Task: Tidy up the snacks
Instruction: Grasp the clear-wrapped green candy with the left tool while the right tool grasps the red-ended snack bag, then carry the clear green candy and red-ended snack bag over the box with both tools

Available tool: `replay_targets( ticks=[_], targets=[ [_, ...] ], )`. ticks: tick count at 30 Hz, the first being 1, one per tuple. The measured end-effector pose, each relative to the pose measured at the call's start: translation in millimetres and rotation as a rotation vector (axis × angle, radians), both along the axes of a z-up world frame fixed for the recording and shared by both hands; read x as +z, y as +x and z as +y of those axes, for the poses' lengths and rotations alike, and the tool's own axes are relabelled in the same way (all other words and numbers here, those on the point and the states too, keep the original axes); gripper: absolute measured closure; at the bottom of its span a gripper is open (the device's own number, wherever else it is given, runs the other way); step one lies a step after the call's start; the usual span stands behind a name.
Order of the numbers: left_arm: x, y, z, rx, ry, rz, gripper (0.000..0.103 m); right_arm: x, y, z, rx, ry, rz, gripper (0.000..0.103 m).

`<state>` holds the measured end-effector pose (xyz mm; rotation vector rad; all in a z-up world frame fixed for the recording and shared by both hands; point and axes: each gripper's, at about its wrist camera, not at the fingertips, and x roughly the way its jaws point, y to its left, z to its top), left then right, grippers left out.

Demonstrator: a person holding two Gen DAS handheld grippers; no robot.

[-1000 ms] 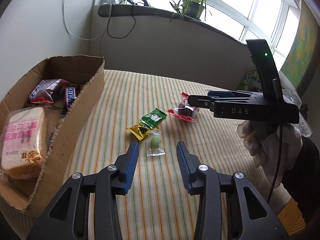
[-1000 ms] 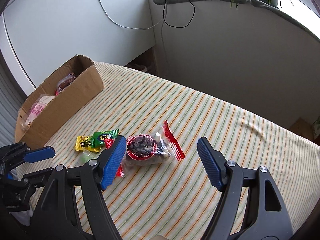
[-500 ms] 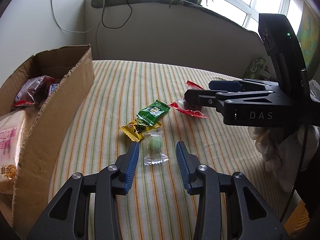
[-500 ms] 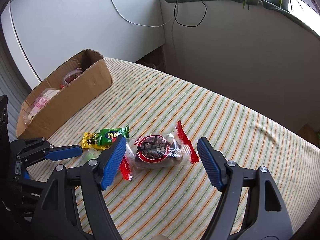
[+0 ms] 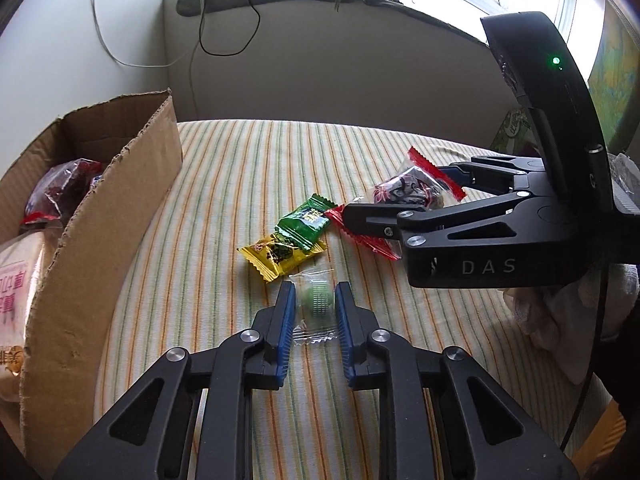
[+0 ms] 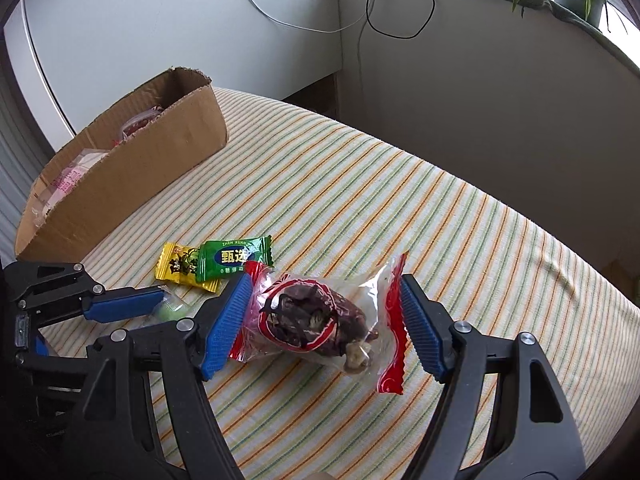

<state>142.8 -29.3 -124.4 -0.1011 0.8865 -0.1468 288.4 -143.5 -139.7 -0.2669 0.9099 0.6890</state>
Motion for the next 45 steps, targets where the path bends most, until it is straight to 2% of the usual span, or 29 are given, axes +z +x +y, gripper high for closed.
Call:
replay_targets(
  ticks=[2,5,9,27,45],
  targets=[
    [-0.6,0.3,0.1,-0.003,-0.002,0.0,0.086,0.5,-1.1,-1.3,0.001,0.004,-0.001,0.029],
    [-0.6,-1.0,-0.2,-0.007,-0.005,-0.001,0.086,-0.6,-2.1,-1.6,-0.01,0.006,-0.003,0.041],
    [0.0,0.7,0.0,-0.017,0.0,-0.003,0.086,1.5,-3.0,-7.6,-0.022,0.016,0.0,0.044],
    [20.3,-20.4,13.0,-0.015,-0.023,-0.064,0.087,28.3,-16.9,-46.0,-0.089,0.078,-0.017,0.045],
    [56.1,-55.3,30.8,0.021,-0.038,-0.161,0.087,69.3,-49.4,-23.6,-0.052,0.094,-0.073,0.045]
  ],
)
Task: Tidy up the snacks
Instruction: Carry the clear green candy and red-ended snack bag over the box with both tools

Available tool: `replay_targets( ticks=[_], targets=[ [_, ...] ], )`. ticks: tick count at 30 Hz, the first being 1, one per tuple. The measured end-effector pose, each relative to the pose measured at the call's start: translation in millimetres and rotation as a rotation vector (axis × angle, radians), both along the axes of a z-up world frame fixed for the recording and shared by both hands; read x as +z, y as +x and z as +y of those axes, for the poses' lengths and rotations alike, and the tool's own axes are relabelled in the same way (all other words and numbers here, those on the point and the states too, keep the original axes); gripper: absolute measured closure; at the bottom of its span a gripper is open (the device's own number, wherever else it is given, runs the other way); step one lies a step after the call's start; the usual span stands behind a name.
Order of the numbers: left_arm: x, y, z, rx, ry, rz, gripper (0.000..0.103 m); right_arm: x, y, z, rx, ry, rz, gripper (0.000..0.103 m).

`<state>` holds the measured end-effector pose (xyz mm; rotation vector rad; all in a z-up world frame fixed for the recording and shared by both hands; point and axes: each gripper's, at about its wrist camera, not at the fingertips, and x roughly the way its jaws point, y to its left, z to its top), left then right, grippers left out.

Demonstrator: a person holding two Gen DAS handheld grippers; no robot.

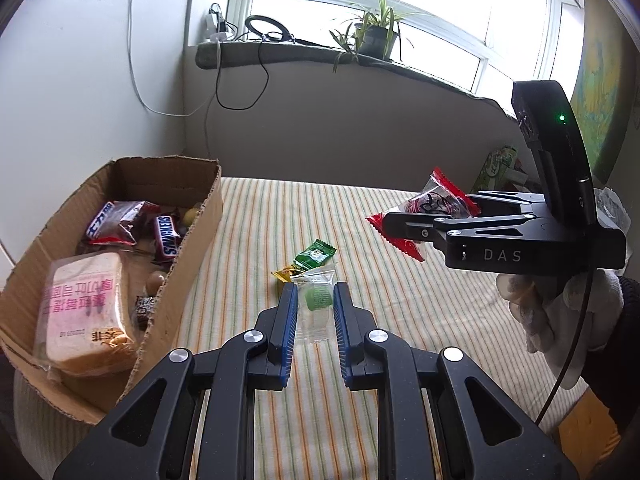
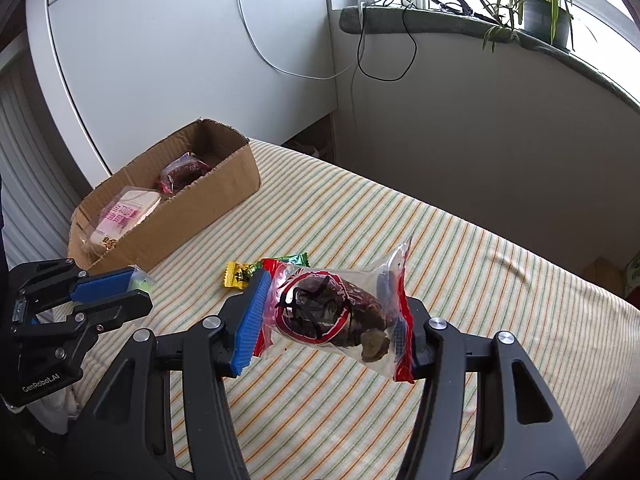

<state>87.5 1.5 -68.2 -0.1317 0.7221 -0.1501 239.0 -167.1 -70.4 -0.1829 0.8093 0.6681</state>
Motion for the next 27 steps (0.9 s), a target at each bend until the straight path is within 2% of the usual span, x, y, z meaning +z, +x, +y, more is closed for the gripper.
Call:
replay_targets(
  ticks=[11,27],
  targets=[
    [17.7,-13.4,30.8,0.041,-0.01,-0.049,0.087,14.8,-10.1,37.7,0.048,-0.007,-0.024,0.045],
    [25.9,-21.7,96.6,0.139,-0.016,-0.085,0.087,31.9,-8.9,108.6,0.122,-0.015,-0.048,0.045]
  ],
)
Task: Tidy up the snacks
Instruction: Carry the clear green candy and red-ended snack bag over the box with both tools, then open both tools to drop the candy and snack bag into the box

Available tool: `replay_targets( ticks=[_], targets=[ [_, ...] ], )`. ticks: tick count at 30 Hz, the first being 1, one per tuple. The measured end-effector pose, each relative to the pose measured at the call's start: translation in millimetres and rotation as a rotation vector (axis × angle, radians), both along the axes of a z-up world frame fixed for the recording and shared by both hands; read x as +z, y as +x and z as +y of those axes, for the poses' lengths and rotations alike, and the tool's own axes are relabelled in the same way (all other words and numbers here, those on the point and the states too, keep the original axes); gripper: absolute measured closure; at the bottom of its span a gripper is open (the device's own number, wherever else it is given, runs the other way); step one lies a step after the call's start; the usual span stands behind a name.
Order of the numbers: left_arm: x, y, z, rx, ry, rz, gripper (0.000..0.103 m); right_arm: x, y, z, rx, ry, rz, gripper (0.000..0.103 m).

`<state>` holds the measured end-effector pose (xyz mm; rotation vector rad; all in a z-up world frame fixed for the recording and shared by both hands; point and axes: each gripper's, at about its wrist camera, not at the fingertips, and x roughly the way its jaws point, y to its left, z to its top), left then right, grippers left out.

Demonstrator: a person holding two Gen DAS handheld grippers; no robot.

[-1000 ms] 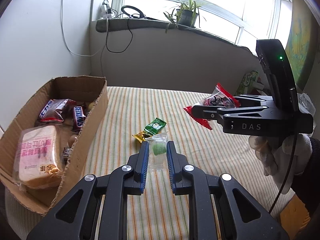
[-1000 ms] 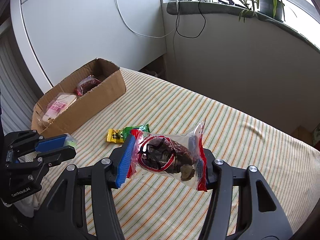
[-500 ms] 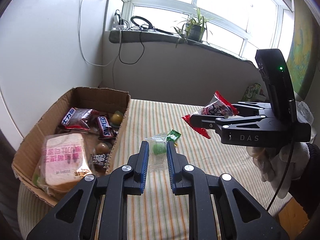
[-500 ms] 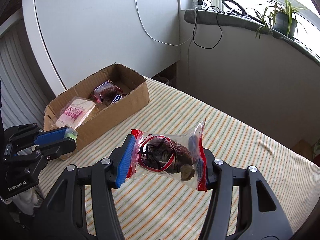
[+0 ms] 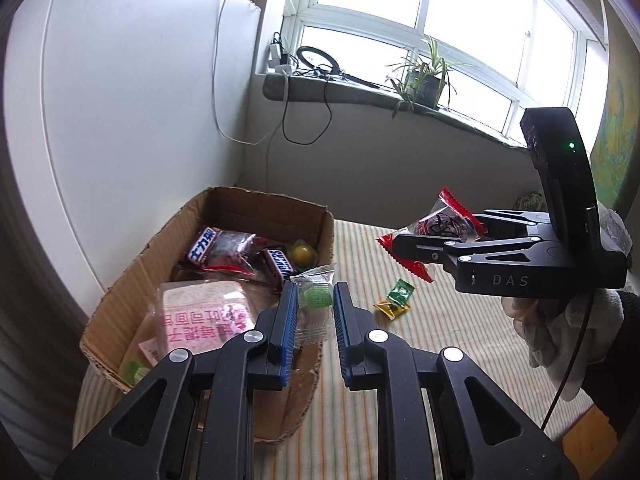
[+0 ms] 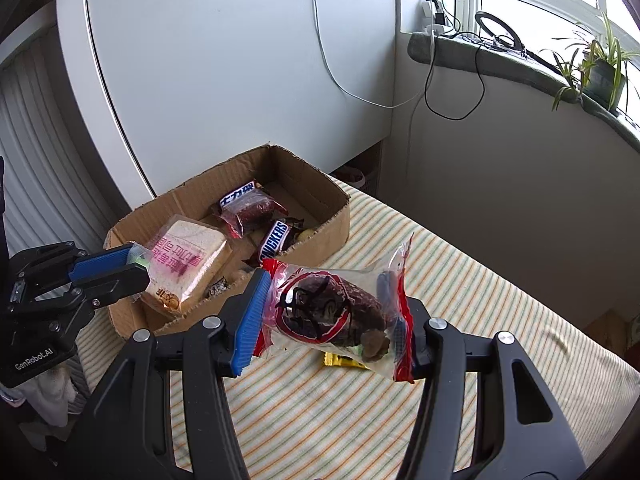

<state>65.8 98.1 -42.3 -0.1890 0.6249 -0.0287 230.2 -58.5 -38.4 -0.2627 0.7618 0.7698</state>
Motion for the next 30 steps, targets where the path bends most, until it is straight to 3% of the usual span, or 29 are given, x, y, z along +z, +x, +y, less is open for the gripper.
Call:
replay_targets(
  ticks=[16,30],
  targets=[
    [-7.8,5.3,54.6,0.084,-0.003,0.012,0.087,-4.4,15.8,75.2,0.084,-0.02,0.029,0.045],
    [-18.4,12.2,71.6,0.116,-0.024,0.036,0.086,-22.9,31.4,107.8,0.119,-0.027,0.093,0.044]
  ],
)
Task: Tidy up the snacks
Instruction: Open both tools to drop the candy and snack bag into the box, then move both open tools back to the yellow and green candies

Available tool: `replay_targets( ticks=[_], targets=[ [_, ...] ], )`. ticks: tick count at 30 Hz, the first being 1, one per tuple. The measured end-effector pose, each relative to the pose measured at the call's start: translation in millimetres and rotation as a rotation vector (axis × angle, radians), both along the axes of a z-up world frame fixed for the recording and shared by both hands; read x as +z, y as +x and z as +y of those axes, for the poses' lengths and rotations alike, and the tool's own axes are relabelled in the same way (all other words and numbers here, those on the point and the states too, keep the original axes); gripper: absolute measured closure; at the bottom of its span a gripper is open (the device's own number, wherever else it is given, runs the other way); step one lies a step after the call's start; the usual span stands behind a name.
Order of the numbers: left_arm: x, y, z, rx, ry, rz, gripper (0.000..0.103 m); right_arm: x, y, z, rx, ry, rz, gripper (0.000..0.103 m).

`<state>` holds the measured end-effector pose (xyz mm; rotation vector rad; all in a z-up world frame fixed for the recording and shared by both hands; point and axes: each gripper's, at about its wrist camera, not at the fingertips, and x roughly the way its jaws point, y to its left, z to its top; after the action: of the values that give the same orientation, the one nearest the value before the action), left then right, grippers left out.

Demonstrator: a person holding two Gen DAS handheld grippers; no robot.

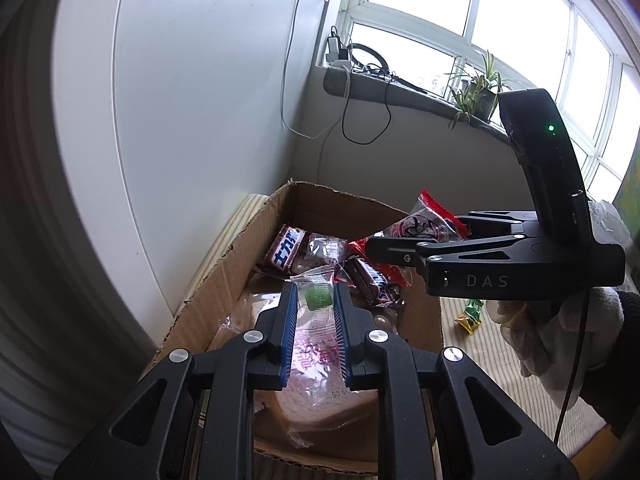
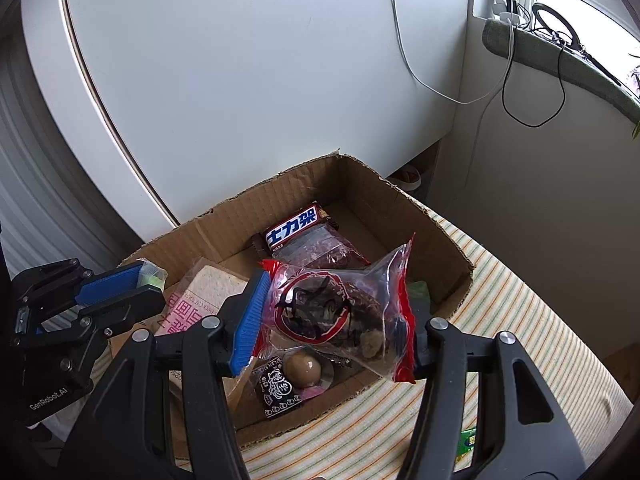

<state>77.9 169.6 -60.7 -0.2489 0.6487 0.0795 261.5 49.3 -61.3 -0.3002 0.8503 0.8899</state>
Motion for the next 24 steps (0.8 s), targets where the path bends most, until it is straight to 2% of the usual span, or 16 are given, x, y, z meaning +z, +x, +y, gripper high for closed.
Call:
replay_targets(
  ticks=[6,8,9,10,11,12,13,24],
  targets=[
    [-2.6,1.2,2.3,0.006,-0.002,0.008,0.086,-2.3,3.1,2.6,0.004,0.0,0.001,0.043],
    [-3.3,2.7,2.5,0.004,-0.003,0.014,0.084,-1.9,3.9,2.6,-0.006,-0.002,-0.005,0.033],
    [-3.4,3.6,2.2,0.004,-0.002,0.017,0.084,-1.0,4.4,1.6,-0.014,0.002,-0.012,0.023],
    [-3.5,3.9,1.6,0.004,0.0,0.017,0.082,0.1,4.9,0.4,-0.018,0.01,-0.015,0.019],
    [-3.5,4.0,1.1,0.006,0.002,0.017,0.078,1.0,5.4,-1.1,-0.02,0.017,-0.012,0.018],
    [-3.2,3.6,0.7,0.013,0.003,0.017,0.065,1.8,5.7,-2.2,-0.023,0.02,-0.011,0.018],
    [-2.8,3.0,0.9,0.019,0.002,0.012,0.059,2.5,6.1,-3.6,-0.027,0.021,-0.011,0.018],
    [1.2,1.2,-5.5,0.022,0.002,0.0,0.059,12.0,6.6,-29.8,-0.061,0.04,-0.017,0.017]
  ],
)
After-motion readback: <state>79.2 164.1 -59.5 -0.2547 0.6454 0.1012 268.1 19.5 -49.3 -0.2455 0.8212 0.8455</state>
